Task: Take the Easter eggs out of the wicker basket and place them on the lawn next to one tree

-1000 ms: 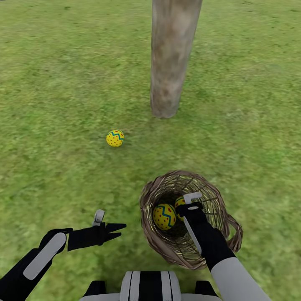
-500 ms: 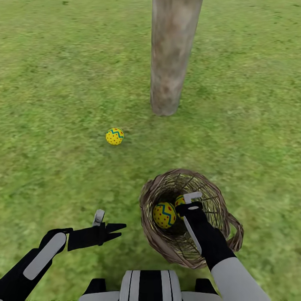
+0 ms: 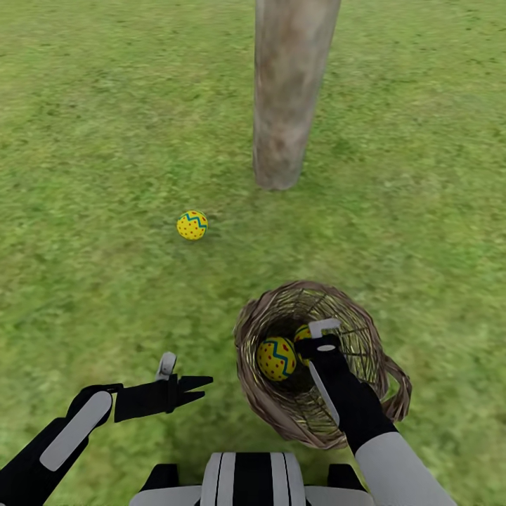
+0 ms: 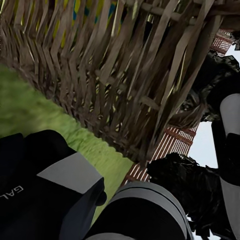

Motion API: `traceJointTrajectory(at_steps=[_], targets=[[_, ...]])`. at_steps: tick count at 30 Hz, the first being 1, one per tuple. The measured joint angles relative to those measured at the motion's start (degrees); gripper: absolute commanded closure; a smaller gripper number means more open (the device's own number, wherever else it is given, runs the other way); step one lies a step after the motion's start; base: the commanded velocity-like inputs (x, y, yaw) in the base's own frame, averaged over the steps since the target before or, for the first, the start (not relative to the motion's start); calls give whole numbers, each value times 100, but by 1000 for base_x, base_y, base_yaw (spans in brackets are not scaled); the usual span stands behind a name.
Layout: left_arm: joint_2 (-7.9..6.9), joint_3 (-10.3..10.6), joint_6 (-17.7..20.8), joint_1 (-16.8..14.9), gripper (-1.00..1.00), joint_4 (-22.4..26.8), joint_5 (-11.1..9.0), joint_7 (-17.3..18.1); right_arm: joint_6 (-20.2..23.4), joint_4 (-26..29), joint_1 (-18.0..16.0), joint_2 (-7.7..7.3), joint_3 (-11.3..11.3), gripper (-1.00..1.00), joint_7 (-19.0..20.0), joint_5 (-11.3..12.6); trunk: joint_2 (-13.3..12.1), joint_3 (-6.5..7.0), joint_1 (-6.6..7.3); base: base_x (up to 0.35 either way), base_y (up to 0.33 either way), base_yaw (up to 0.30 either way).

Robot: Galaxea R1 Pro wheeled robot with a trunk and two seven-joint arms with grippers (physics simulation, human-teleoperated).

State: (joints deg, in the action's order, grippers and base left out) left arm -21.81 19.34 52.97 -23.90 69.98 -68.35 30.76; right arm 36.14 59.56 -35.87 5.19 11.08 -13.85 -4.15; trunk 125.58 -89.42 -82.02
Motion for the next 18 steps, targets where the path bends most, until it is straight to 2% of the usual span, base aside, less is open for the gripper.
traceJointTrajectory(at_steps=[11,18], targets=[[-3,0,13,2,-100,8,-1,5,-26,-54,-151,8,-2,-100,1,2,0,-51,0,0,0,0],[-3,74,9,-1,-100,9,2,9,-42,-54,-155,25,-1,-100,2,15,279,-204,-153,0,0,0]])
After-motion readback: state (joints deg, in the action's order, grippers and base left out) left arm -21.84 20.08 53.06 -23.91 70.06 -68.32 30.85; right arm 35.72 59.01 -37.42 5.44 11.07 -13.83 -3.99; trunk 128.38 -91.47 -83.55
